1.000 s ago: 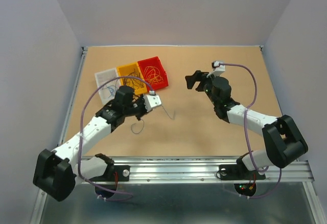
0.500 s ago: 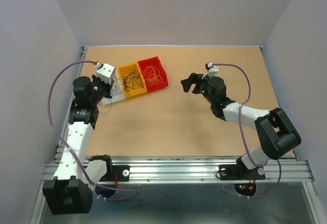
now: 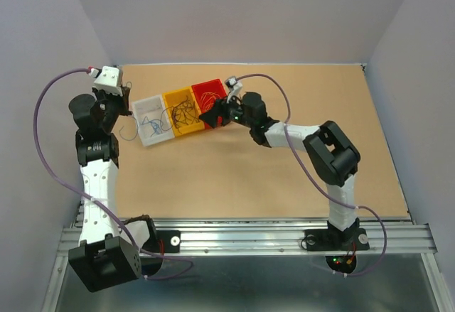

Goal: Untangle the cables

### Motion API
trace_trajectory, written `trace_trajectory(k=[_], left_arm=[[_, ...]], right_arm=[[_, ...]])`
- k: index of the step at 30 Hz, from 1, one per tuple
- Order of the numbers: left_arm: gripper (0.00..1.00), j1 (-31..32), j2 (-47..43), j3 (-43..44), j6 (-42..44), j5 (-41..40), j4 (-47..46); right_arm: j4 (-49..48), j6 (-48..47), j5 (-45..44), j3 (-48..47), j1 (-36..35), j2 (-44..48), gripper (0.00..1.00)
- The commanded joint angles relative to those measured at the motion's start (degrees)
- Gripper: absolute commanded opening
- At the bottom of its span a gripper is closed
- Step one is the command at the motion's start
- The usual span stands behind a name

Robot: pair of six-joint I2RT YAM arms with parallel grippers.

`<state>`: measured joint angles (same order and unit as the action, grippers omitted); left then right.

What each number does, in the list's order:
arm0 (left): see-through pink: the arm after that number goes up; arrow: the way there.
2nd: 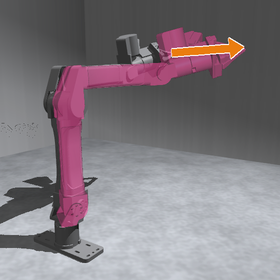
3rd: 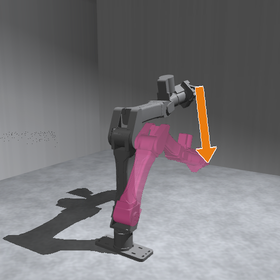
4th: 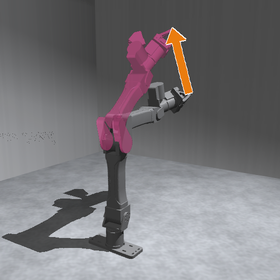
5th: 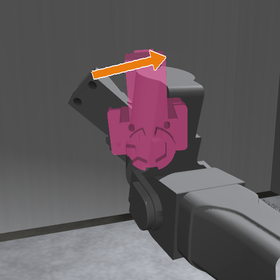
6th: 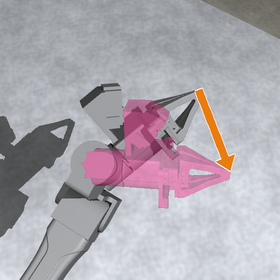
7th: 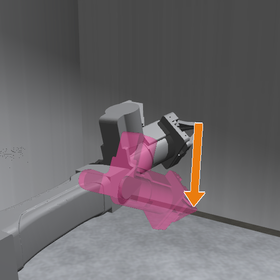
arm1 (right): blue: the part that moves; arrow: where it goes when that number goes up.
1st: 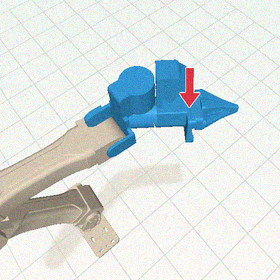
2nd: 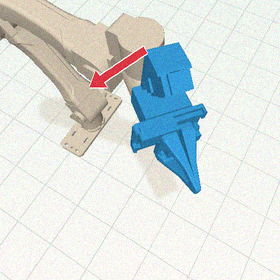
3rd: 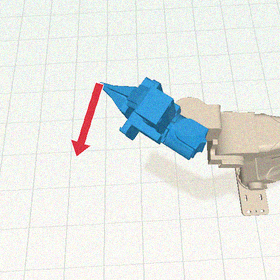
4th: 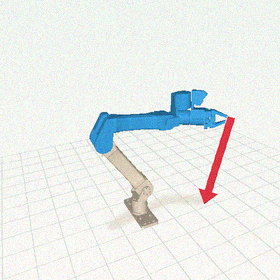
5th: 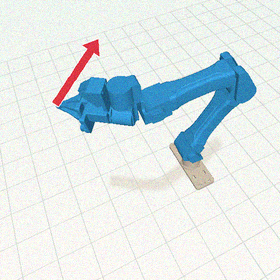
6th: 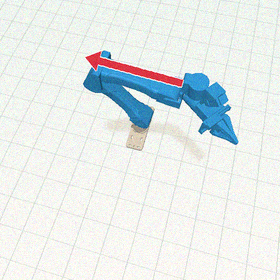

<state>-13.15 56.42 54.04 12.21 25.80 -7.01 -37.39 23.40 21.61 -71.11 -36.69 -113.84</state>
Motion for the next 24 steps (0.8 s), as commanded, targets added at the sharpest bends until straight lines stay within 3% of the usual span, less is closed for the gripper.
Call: trace_trajectory(k=[1, 10, 24], left_arm=[[0.00, -1.2, 1.6, 3.9, -4.0, 3.3, -4.9], [0.00, -1.3, 3.6, 6.5, -5.1, 3.3, -6.1], [0.00, -1.3, 3.2, 4.9, -7.1, 7.9, -8.8]], right_arm=[[-3.2, 5.1, -1.9, -8.3, -4.1, -5.3, 0.69], [-4.1, 10.6, -6.9, -20.5, -8.7, -17.6, 0.63], [-4.6, 14.3, -8.6, -30.9, -10.2, -26.5, 0.57]])
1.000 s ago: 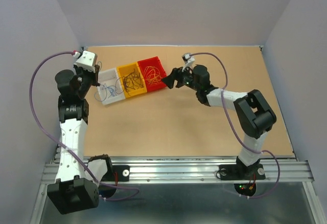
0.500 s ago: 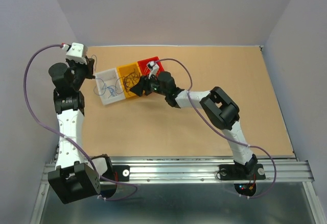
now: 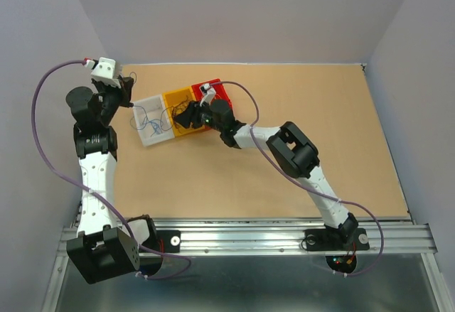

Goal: Untangle the cables

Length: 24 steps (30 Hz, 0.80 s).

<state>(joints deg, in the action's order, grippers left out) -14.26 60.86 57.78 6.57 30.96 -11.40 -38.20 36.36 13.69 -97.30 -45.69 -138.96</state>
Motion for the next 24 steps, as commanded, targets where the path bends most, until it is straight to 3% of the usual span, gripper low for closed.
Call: trace_trajectory(k=[1, 8, 9, 13, 14, 24], left_arm=[[0.00, -0.2, -0.9, 1.4, -1.6, 3.0, -4.4], [0.00, -0.2, 1.3, 2.2, -3.0, 4.9, -5.3], [0.00, -0.1, 1.5, 2.0, -3.3, 4.9, -5.7], [0.00, -0.1, 3.2, 0.4, -5.6, 5.9, -9.1], [0.00, 0.0, 3.6, -0.6, -6.1, 7.0, -9.9], [0.00, 2.1, 10.2, -3.2, -9.0, 6.0, -15.0]], right_arm=[[-3.8, 1.4, -0.7, -5.6, -1.3, -1.8, 0.57], [-2.1, 1.2, -1.0, -8.9, -2.1, -4.1, 0.53], [-1.8, 1.2, -1.1, -9.1, -2.2, -4.3, 0.50], [-1.7, 1.5, -3.0, -9.1, -2.3, -4.3, 0.17], [-1.6, 1.4, -3.3, -9.0, -2.3, -3.7, 0.13], [-3.8, -1.0, -7.6, -1.8, -2.1, 3.8, 0.08]])
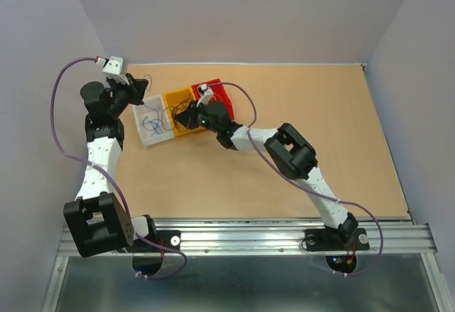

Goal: Untangle the cables

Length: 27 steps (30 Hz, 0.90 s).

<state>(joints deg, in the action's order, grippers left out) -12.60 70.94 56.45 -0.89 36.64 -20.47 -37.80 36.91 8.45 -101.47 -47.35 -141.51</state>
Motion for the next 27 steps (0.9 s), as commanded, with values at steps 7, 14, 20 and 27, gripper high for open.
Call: trace_trajectory(k=[7, 14, 20, 27], left_arm=[[0.00, 0.9, -2.9, -9.7, 0.5, 0.7, -12.4], [0.00, 1.0, -4.5, -14.7, 4.5, -1.6, -12.7], [0.00, 0.8, 1.5, -10.4, 5.5, -3.1, -9.2], [0.00, 0.7, 9.1, -2.4, 4.8, -2.3, -7.2]], right_arm=[[-7.7, -0.3, -2.4, 7.9, 1.1, 9.9, 0.06], [-10.3, 1.1, -1.9, 11.6, 3.1, 12.1, 0.06], [-11.3, 1.1, -2.0, 13.5, 3.7, 12.8, 0.06], [-11.4, 0.8, -1.6, 14.1, 4.5, 12.8, 0.06]])
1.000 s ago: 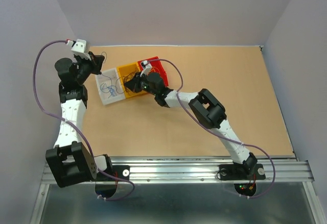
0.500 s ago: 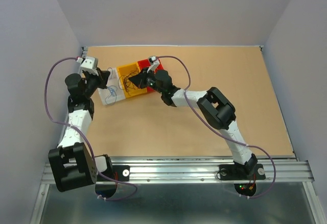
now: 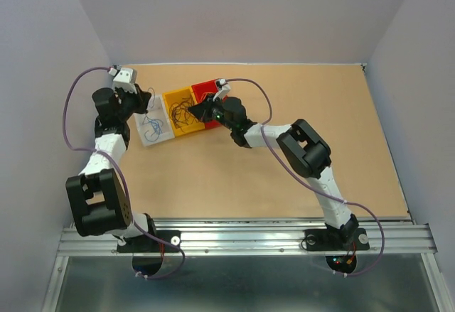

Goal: Untangle the cables

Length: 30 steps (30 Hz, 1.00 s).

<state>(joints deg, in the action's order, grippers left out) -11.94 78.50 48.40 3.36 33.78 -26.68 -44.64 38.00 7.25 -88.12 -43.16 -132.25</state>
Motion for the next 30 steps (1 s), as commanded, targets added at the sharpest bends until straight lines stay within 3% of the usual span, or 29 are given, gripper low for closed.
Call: trace_trajectory(k=[1, 10, 17, 26, 30], left_arm=[[0.00, 0.0, 2.2, 6.6, 0.7, 0.3, -0.7], [0.00, -0.4, 10.7, 18.2, 0.7, 0.5, 2.3], [0.00, -0.4, 16.0, 18.4, 1.7, 0.3, 0.6], [0.00, 0.0, 16.8, 12.7, 7.4, -2.8, 2.1], [0.00, 1.5, 16.5, 10.5, 11.3, -7.8, 3.7]], right_arm=[[-4.7, -0.5, -0.4, 0.8, 0.4, 3.3, 0.06], [-5.0, -1.2, -2.9, 3.9, 2.0, 5.1, 0.06], [-5.2, -2.9, -2.9, 4.9, 2.0, 6.0, 0.06], [0.5, -6.1, 2.4, -8.1, 0.6, -2.9, 0.06], [8.6, -10.6, 1.0, -16.5, -1.8, -8.2, 0.06]])
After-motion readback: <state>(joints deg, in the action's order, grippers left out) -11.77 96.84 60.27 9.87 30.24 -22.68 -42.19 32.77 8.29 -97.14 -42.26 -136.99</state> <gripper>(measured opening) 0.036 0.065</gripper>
